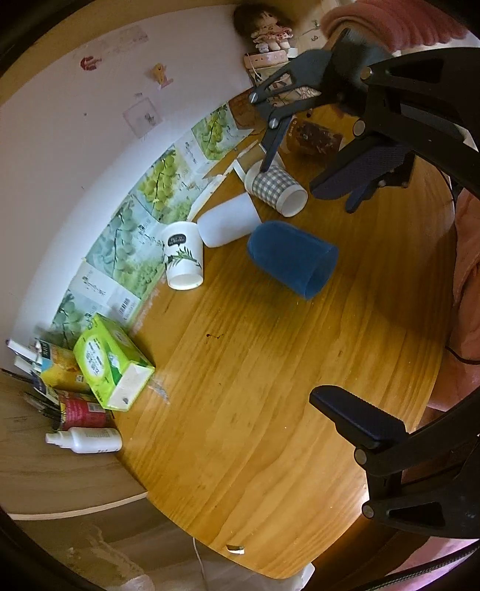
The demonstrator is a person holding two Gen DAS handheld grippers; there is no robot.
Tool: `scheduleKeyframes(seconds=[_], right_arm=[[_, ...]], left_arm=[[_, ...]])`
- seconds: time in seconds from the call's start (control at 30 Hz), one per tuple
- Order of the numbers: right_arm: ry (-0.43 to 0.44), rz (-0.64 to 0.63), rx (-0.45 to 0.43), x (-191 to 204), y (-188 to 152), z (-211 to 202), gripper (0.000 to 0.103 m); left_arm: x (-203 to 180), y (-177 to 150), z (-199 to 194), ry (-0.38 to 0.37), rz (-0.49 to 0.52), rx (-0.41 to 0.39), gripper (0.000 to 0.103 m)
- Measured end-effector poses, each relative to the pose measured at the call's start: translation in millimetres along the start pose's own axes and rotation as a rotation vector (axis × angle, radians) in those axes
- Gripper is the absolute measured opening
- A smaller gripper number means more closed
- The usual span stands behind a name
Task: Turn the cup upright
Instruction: 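Close the right tool on the blue cup's base end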
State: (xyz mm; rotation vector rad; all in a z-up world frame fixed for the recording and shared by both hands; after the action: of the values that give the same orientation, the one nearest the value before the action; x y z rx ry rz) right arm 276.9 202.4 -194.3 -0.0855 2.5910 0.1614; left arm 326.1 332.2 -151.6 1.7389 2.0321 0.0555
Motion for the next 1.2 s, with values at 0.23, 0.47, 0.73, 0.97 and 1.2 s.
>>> scheduleKeyframes(seconds=[0.23,0.47,0.73,0.97,1.2], right_arm=[[0.022,-0.12,0.084,1,-1,40,0.091],[0.03,-0.285,0.147,13,-1,61,0.091],[0.068,-0.323,0.193,10,0,83,0.09],[0.135,-0.301,0.193,9,2,93,0.082],[0.184,-0.225,0.188,0,6,94,0.078]], left_arm=[[16,11,12,0.003,-0.011,0.045,0.101],[23,18,22,0.001,-0.013,0.07,0.101],[32,28,27,-0.004,-0.027,0.074,0.101],[30,31,33,-0.013,-0.015,0.091,0.101],[32,31,35,-0.025,-0.022,0.102,0.101]])
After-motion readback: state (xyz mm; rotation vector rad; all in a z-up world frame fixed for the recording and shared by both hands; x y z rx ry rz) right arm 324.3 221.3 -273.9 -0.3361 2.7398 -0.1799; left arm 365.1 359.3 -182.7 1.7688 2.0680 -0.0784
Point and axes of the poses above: each gripper's, at about its wrist camera, not at the fingertips, and z roughly the way its jaws point, x to its left, y to its top, the point moved 5 cm from there along z, roughly the way its jaws point, and after that the axes turned 7 degrees about y, right-handed, at the moved point
